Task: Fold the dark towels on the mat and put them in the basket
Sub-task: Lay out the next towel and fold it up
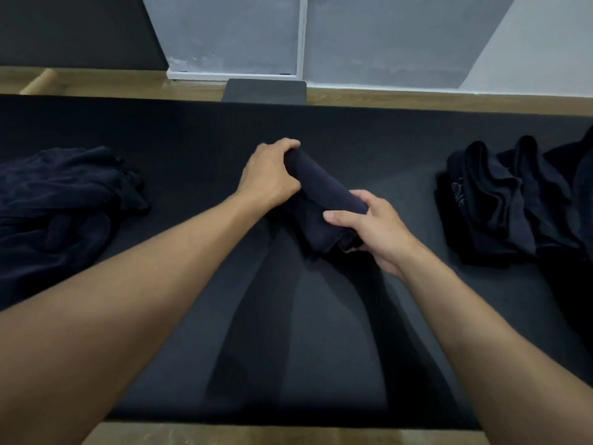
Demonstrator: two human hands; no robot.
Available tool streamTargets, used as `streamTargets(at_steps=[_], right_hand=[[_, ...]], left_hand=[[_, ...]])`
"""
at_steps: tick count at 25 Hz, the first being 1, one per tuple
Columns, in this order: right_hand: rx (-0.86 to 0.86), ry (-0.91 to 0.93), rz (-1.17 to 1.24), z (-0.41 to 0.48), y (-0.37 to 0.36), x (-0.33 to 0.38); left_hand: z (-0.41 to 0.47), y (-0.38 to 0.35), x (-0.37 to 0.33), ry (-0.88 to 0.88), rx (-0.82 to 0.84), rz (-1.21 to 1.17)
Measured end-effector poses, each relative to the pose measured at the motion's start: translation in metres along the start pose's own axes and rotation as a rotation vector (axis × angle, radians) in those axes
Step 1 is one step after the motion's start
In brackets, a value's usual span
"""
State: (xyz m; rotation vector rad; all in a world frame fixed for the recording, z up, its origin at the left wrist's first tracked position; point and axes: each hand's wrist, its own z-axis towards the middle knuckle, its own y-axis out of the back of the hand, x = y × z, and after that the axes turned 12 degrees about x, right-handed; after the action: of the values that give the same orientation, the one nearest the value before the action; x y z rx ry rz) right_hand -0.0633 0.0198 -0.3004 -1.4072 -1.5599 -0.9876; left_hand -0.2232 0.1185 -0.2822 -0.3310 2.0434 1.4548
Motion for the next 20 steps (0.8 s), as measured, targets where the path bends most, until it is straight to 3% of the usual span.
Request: streamTargets(at_steps=[4,8,12,15,20], right_hand=[[-0.080,0.000,0.487,-0.028,0.039,-0.018],[-0.189,0.052,0.799,-0.037,0.060,-0.027],[-0.290,0.041,0.978,-0.039,0.083,-0.031],[-0.350,0.021,0.927,-0.047,0.086,-0.031],[-0.485,-0.057,0.768,-0.061,0.076,-0.035]], left_hand=[[0.023,-0.021,-0.041,0.035,0.035,-0.317],[0.031,-0.057,-0.103,0.233,0.475,-0.394],[0.025,-0.106,-0.136,0.162,0.651,-0.632],[0.024,-0.127,-0.140,0.164,0.556,-0.766],[0.026,-0.144,-0.145,0.131,0.279,-0.633]])
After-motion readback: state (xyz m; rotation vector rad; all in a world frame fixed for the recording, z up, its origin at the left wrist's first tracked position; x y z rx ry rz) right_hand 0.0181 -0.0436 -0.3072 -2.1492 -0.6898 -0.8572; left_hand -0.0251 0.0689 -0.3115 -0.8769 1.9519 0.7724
